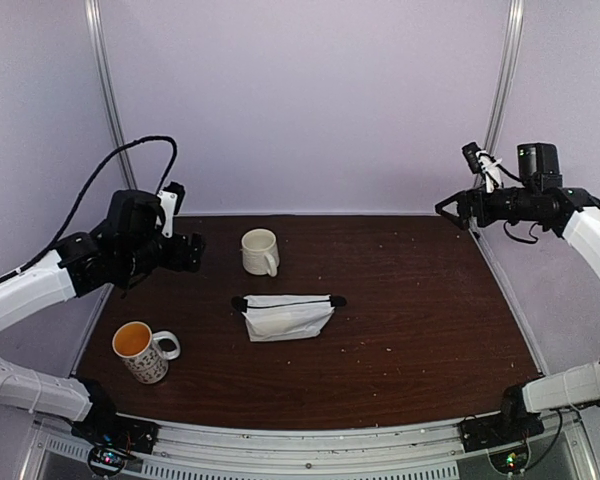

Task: Sort the hair-cutting tools
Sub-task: Reset both arms

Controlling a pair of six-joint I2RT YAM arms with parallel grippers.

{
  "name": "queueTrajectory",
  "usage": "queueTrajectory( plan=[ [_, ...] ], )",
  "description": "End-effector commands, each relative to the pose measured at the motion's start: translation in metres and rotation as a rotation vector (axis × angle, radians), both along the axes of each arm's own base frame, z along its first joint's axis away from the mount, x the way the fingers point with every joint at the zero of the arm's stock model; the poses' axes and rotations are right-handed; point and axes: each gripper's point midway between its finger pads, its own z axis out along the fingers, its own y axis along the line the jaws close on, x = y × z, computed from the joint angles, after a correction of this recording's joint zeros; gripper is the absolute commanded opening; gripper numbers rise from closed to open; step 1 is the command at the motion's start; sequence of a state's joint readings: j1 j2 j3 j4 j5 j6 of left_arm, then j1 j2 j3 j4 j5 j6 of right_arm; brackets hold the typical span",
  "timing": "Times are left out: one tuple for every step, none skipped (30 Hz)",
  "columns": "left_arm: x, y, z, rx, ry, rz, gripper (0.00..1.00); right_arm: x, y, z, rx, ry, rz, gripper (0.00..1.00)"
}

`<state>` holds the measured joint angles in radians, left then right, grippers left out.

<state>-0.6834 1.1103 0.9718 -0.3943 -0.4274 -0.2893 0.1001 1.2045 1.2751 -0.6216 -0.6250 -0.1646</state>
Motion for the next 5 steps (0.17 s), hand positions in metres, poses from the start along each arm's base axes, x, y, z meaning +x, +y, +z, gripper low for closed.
queueTrajectory(
  plan=[
    [0.0054, 0.0358, 0.0205, 0.094, -0.064, 0.112, 0.98, 0.0326, -0.0356, 0.0127, 0.006, -0.142, -0.252, 1.0],
    [0.0066, 0.0376, 0.023, 0.093, -0.074, 0.118, 0.98, 0.0291, -0.0339, 0.0148, 0.015, -0.163, -0.241, 1.0],
    [0.008, 0.0382, 0.024, 0.09, -0.077, 0.118, 0.98, 0.0282, -0.0325, 0.014, 0.027, -0.162, -0.237, 1.0],
    [0.0094, 0.0382, 0.0253, 0.086, -0.081, 0.119, 0.98, 0.0279, -0.03, 0.0121, 0.04, -0.15, -0.226, 1.0],
    [0.0107, 0.0377, 0.0265, 0.083, -0.085, 0.118, 0.98, 0.0276, -0.0272, 0.0106, 0.052, -0.136, -0.216, 1.0]
  ],
)
